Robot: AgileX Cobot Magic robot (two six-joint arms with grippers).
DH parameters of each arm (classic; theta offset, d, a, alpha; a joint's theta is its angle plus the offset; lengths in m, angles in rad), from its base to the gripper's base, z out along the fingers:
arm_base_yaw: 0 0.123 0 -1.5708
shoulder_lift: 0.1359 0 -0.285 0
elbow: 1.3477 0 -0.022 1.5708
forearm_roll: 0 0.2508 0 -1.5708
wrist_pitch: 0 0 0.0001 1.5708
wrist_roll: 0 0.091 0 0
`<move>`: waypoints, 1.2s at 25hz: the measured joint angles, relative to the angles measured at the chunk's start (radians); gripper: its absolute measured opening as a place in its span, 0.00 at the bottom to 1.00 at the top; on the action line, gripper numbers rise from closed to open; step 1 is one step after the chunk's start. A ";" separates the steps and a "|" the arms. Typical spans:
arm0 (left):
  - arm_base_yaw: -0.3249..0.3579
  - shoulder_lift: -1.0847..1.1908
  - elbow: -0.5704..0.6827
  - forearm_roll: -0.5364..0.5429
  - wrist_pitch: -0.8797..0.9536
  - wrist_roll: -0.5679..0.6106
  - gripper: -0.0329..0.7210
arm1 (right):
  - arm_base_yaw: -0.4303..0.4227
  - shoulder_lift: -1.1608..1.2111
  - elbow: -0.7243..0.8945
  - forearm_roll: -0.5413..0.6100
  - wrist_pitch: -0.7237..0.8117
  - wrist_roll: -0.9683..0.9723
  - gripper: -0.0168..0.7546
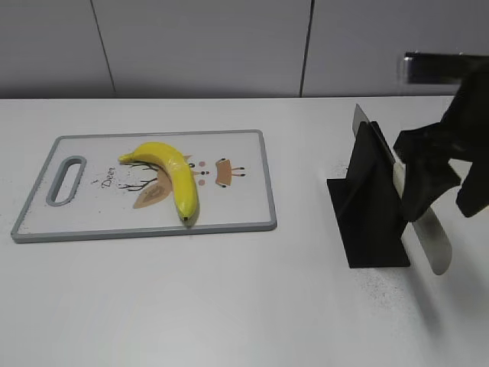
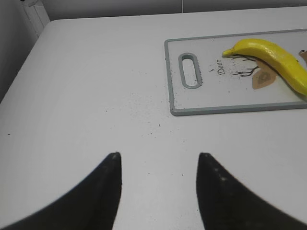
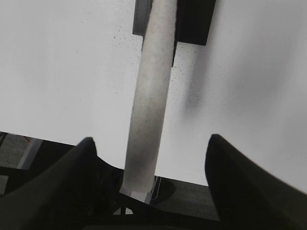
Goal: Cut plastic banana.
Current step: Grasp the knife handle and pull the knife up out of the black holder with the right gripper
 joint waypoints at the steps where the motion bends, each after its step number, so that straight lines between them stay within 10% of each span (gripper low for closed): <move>1: 0.000 0.000 0.000 0.000 0.000 0.000 0.69 | 0.000 0.029 0.000 0.000 -0.001 0.000 0.74; 11: 0.000 0.000 0.000 0.000 0.000 0.000 0.69 | 0.000 0.163 0.000 0.037 -0.055 0.065 0.60; 18: 0.000 0.000 0.000 0.000 0.000 0.000 0.69 | 0.000 0.168 0.000 0.038 -0.055 0.108 0.28; 30: 0.000 0.000 0.000 0.000 0.000 0.000 0.69 | 0.000 0.143 0.000 0.040 -0.053 0.143 0.27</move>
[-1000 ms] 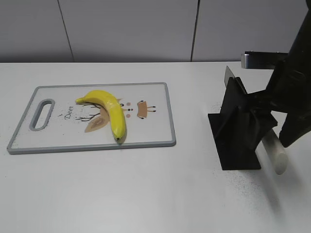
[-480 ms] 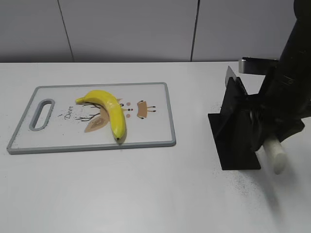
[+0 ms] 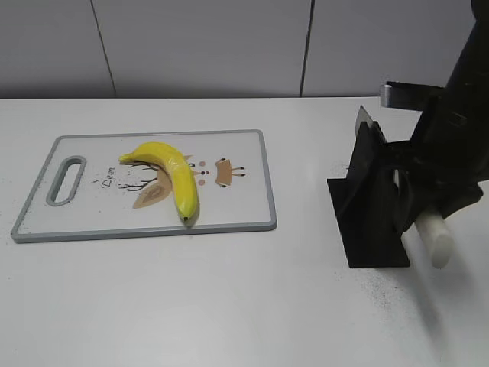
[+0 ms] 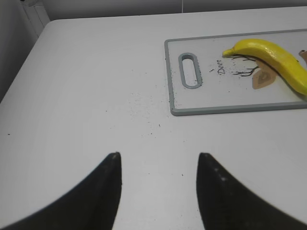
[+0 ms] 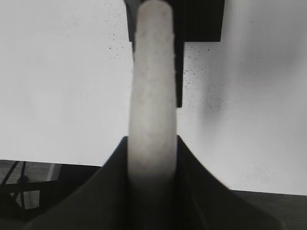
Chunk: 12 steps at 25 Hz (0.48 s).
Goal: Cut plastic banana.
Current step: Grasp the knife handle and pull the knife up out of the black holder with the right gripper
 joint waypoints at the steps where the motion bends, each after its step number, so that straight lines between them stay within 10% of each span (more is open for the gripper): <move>1: 0.000 0.000 0.000 0.000 0.000 0.000 0.69 | 0.000 -0.012 0.000 0.001 0.000 0.004 0.27; 12: 0.000 0.000 0.000 0.000 0.000 0.000 0.69 | 0.000 -0.186 0.000 -0.035 0.007 0.046 0.27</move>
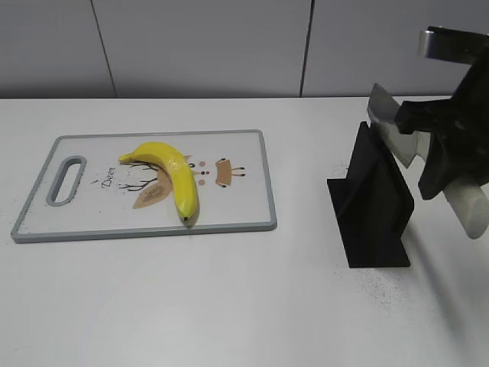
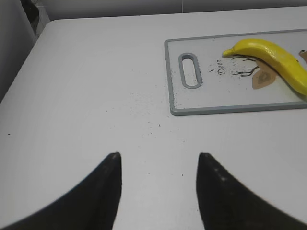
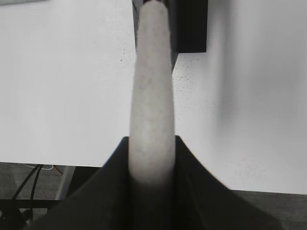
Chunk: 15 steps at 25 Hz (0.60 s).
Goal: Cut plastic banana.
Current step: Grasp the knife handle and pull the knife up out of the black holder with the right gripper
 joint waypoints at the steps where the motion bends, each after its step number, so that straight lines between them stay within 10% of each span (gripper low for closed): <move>1: 0.000 0.000 0.000 0.000 0.000 0.000 0.69 | 0.000 -0.014 -0.001 -0.003 0.001 0.001 0.27; 15: 0.000 0.097 -0.100 0.000 -0.059 0.000 0.69 | 0.000 -0.030 -0.226 -0.017 0.057 -0.334 0.26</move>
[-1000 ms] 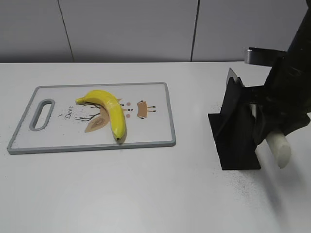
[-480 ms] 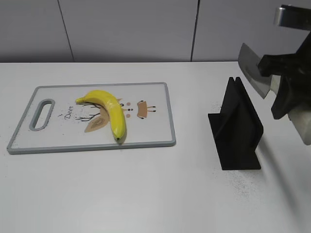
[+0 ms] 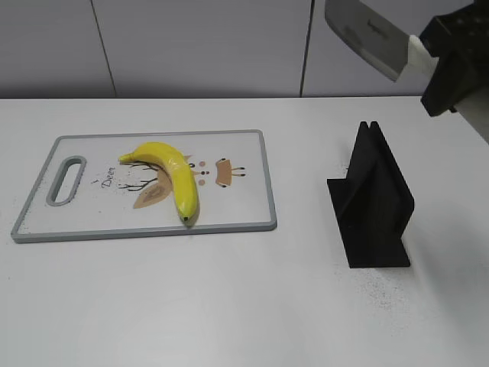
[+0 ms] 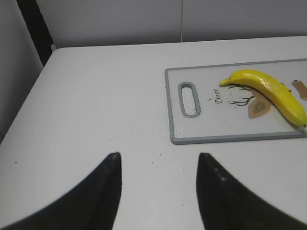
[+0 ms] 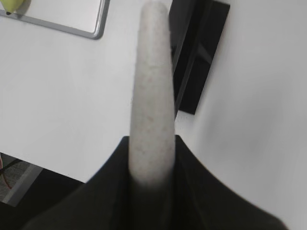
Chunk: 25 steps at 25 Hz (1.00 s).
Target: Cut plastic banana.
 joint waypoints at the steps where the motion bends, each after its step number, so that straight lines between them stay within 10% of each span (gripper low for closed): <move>1: 0.000 0.042 -0.017 0.000 -0.004 0.000 0.69 | 0.000 0.021 -0.029 0.000 0.001 -0.026 0.26; 15: -0.013 0.769 -0.335 -0.022 -0.195 0.322 0.69 | 0.002 0.404 -0.405 0.013 0.002 -0.605 0.26; 25: -0.243 1.268 -0.690 -0.029 -0.185 0.577 0.69 | 0.027 0.599 -0.573 0.100 0.001 -1.060 0.26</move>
